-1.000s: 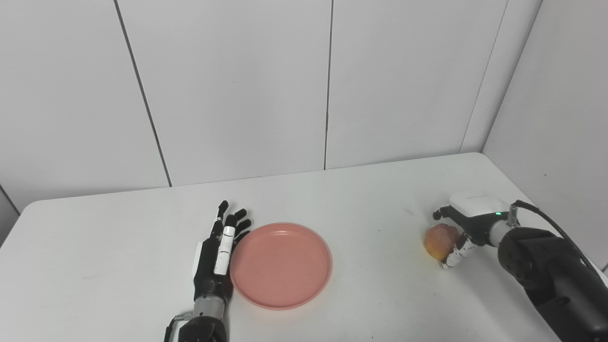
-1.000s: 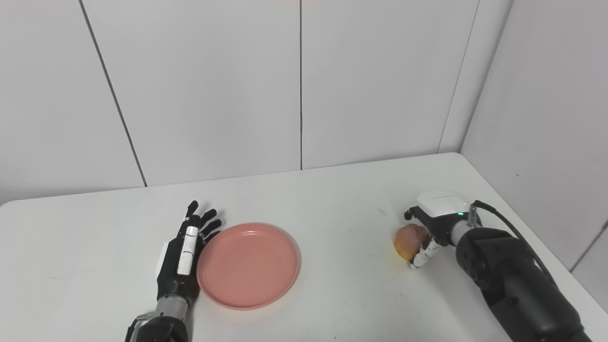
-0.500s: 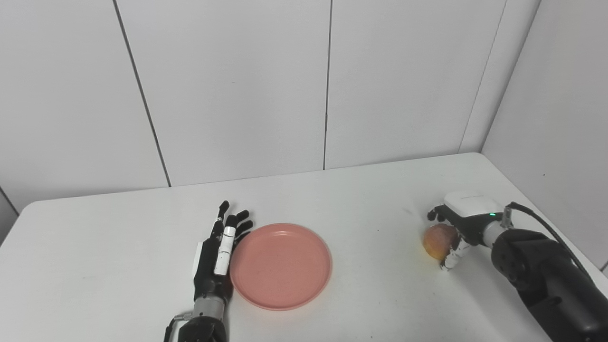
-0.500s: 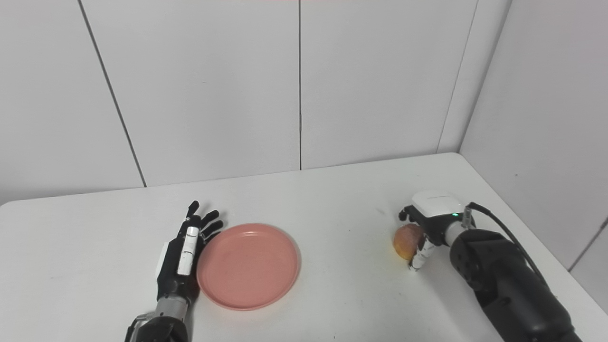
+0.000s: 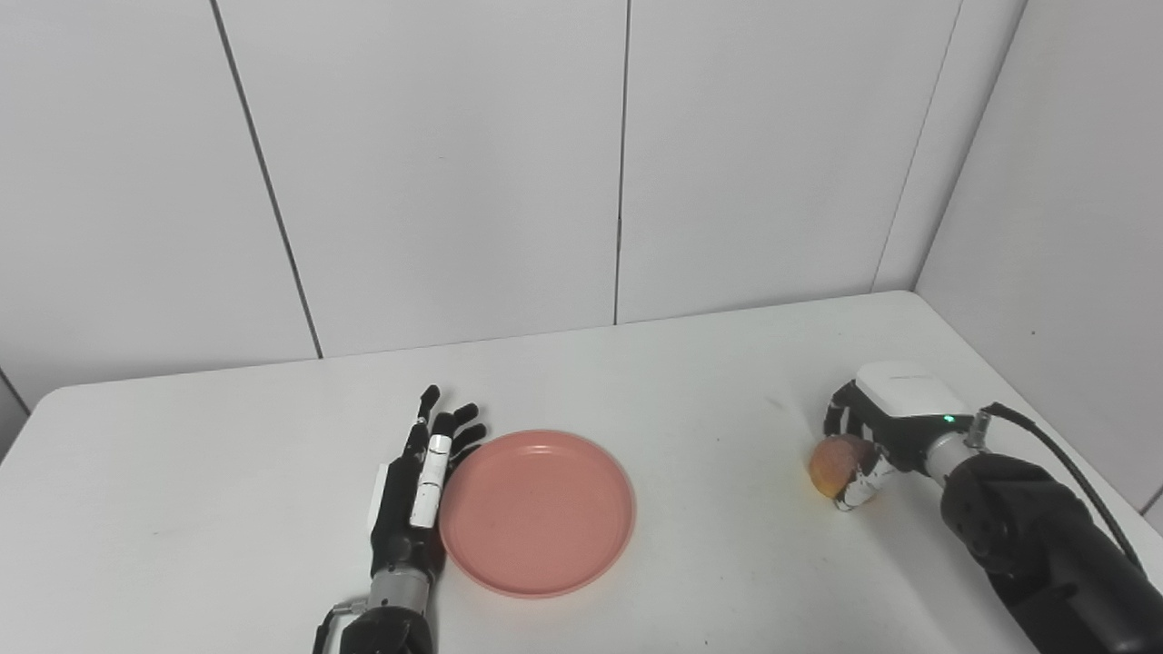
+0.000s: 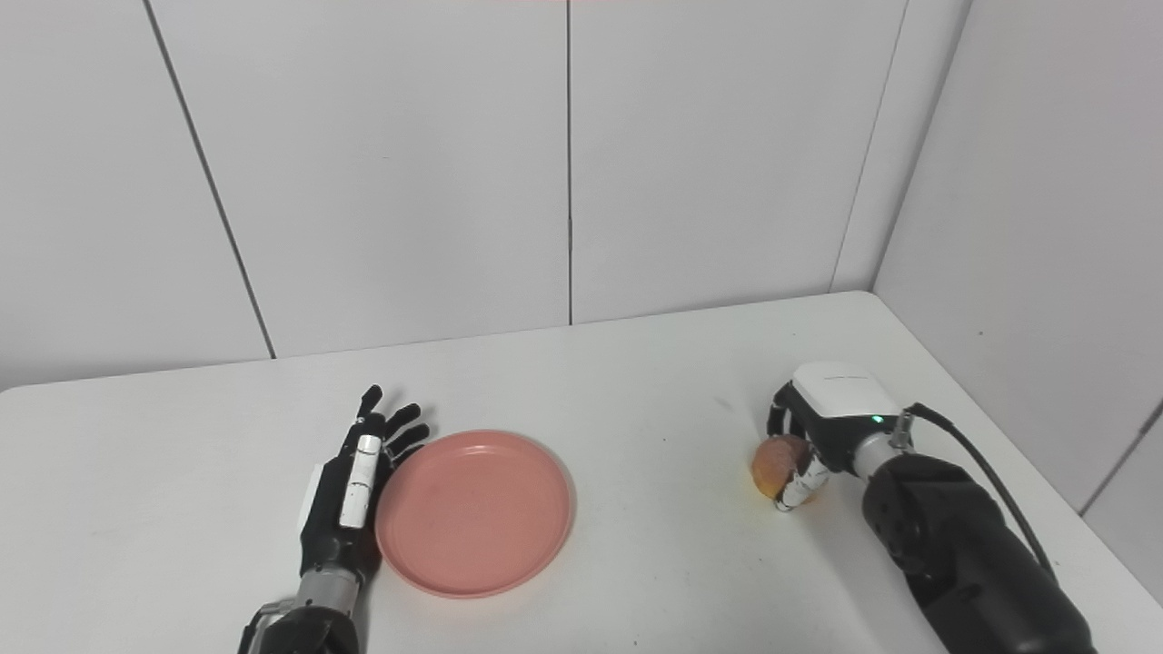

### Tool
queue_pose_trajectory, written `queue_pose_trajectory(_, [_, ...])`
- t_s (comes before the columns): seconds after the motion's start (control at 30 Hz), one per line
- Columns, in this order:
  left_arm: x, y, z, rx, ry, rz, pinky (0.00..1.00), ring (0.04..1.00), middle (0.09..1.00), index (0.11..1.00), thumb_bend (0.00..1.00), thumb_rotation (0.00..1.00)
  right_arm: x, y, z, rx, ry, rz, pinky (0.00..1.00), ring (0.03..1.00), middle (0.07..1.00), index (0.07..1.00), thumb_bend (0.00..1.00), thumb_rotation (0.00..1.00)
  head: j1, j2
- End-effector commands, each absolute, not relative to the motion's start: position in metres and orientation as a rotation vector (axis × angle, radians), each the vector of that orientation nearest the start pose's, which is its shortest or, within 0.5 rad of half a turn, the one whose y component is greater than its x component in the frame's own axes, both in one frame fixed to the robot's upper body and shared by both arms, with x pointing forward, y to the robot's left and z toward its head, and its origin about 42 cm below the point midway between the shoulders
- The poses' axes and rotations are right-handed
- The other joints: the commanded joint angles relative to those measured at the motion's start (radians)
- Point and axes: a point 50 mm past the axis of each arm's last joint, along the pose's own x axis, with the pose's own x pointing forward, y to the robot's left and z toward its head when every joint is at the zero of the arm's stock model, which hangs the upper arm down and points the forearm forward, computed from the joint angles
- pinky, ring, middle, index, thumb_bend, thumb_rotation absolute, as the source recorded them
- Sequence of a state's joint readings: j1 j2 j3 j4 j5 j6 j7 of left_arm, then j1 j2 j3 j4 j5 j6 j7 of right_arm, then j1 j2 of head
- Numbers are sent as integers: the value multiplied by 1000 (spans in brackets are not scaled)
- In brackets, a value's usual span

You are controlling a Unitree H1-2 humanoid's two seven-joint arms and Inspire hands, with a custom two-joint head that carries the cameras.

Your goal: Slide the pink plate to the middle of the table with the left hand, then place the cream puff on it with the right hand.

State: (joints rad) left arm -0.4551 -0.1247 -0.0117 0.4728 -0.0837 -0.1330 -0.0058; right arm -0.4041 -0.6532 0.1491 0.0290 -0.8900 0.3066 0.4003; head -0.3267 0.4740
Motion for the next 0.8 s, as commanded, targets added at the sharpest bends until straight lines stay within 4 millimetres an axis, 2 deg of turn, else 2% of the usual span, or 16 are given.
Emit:
queue_pose_trajectory(0.0, [400, 110, 102, -175, 34, -175, 772, 794, 827, 947, 825, 842, 397, -376, 255, -1541, 174, 1, 268, 353, 443, 512, 529, 0, 1, 3])
queue_pose_trajectory(0.13, [400, 110, 103, -175, 33, -178, 772, 790, 824, 948, 823, 844, 396, -377, 258, -1555, 197, 5, 223, 306, 414, 495, 529, 0, 1, 6])
queue_pose_trajectory(0.37, [399, 106, 104, -179, 34, -182, 752, 777, 816, 943, 795, 842, 392, -372, 270, -1560, 128, 3, 218, 298, 400, 501, 526, 0, 15, 13])
queue_pose_trajectory(0.63, [398, 99, 108, -191, 42, -174, 738, 765, 807, 945, 784, 836, 382, -345, 300, -1564, -25, 24, 236, 308, 399, 508, 525, 0, 69, 30])
queue_pose_trajectory(0.77, [396, 92, 108, -190, 38, -175, 738, 761, 801, 945, 764, 830, 375, -325, 317, -1539, -139, 30, 231, 297, 393, 506, 524, 0, 89, 29])
